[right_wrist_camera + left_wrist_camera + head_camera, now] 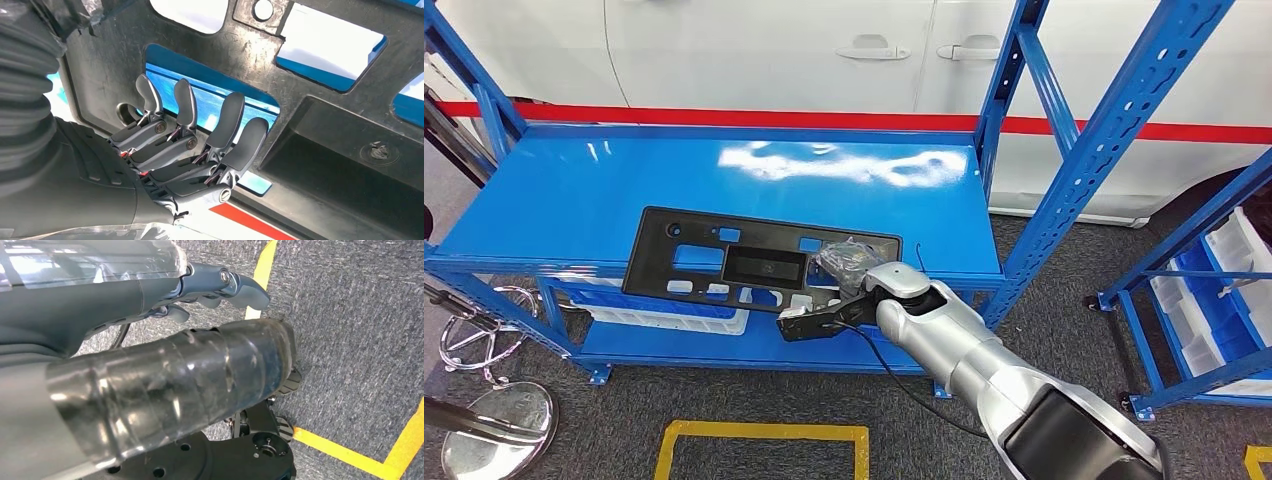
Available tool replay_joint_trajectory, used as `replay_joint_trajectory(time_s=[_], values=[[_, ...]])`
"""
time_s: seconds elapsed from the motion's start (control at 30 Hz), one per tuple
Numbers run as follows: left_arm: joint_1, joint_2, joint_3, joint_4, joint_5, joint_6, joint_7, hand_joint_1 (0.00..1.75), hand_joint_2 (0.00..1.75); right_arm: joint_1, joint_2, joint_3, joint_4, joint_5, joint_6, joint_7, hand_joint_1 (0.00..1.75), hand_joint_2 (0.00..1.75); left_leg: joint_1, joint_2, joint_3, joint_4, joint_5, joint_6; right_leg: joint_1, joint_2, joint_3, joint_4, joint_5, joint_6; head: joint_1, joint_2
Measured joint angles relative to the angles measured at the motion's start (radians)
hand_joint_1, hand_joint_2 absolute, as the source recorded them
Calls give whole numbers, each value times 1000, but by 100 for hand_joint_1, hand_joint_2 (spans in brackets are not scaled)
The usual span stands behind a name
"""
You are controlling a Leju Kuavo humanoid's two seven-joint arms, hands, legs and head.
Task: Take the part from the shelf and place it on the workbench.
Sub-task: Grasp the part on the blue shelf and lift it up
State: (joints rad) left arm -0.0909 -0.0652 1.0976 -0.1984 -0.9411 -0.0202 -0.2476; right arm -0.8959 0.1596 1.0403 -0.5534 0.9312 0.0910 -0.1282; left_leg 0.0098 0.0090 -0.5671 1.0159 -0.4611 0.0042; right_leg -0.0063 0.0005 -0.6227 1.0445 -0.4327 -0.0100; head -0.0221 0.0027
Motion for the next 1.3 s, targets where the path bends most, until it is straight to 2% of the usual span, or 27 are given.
replay_joint_trajectory(time_s=[0.03,0.17,0.3,0.33,0.47,0.73,0.87,1.3], values=[[0,0,0,0,0,0,0,0,0,0,0,0,0,0,0,0,0,175,0,0,0,0,0,0,0,0,0,0,0,0,0,0],[0,0,0,0,-3,-6,1,0,0,1,-3,0,-4,1,-3,0,0,0,0,0,0,0,0,0,0,0,0,0,0,0,0,0],[0,0,0,0,-11,-10,4,0,0,1,-11,0,-15,3,-5,0,0,175,0,0,-1,0,0,0,0,0,0,0,0,0,0,0],[0,0,0,0,-13,-10,5,0,0,0,-13,0,-20,5,-5,1,0,175,0,0,-1,1,0,0,0,0,0,0,0,0,0,0],[0,0,1,0,-19,-12,6,0,0,-20,-25,0,-53,26,1,22,0,0,0,0,-2,1,1,1,0,0,-1,0,0,0,0,0],[1,0,7,0,-31,-19,5,0,0,-163,-72,-4,-180,57,120,76,0,0,0,0,-6,2,2,1,0,0,-4,0,1,1,0,0],[1,0,10,0,-35,-25,5,0,0,-221,-97,-6,-232,65,147,84,0,0,0,0,-7,2,2,1,0,0,-5,0,1,1,0,0],[1,0,24,0,-45,-34,4,0,0,-252,-132,-6,-277,61,159,92,0,0,-1,0,-8,2,2,1,0,0,-6,0,1,1,0,0]])
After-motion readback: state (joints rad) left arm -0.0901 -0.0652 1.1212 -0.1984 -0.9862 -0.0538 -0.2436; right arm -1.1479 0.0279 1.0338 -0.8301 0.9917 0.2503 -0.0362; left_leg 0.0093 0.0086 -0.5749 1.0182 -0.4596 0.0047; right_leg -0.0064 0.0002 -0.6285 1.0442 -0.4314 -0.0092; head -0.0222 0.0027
